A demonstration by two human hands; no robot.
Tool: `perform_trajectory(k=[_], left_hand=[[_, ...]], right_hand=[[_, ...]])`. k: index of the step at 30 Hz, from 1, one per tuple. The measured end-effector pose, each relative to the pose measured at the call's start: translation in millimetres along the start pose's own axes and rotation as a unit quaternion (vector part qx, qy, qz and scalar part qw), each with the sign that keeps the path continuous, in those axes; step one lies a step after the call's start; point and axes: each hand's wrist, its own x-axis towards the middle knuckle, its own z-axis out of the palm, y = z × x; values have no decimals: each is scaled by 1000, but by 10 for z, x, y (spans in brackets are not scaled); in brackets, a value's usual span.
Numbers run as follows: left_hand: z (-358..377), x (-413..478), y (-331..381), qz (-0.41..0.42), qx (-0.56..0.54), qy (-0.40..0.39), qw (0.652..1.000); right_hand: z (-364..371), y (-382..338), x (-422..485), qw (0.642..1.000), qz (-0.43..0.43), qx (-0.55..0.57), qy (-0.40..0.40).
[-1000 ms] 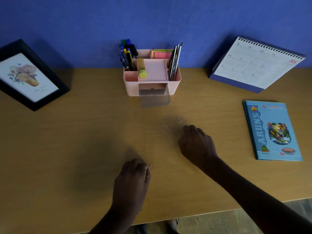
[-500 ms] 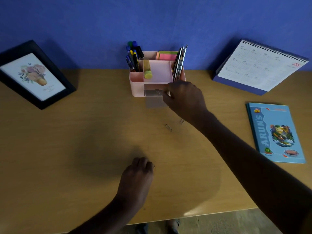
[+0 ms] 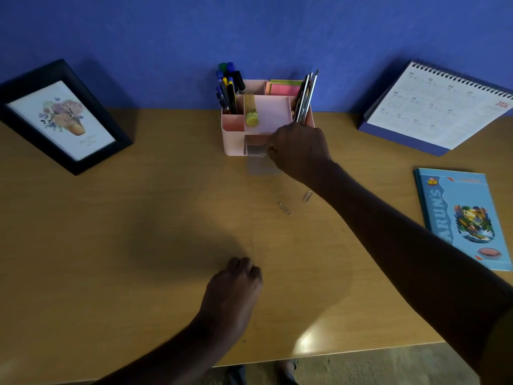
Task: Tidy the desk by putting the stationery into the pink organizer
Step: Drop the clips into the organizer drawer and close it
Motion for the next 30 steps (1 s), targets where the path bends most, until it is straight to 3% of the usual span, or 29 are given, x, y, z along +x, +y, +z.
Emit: perform_trajectory(k=[4,10,14,19,27,30], left_hand=[[-13,42,39,1,8,-7,1000],[39,82,-28,-2,-42,65,997],[59,86,-90,-37,-148,134,979],[-77,161,-53,-68,-324,150,932],[-441,475,6,-87,-411,236,876],[-413,654,-15,-92,-401,259,874]], right_hand=[[-128,-35,-356,994,36,89,54],[-16,-229,-1264,951,68,301,-17],[174,-368,-1703,902,28,418,-105],[172,-352,-1783,859,15,503,-95],[-59,-33,-1430,892,17,451,-23],[-133,124,-1185,908,40,415,34]])
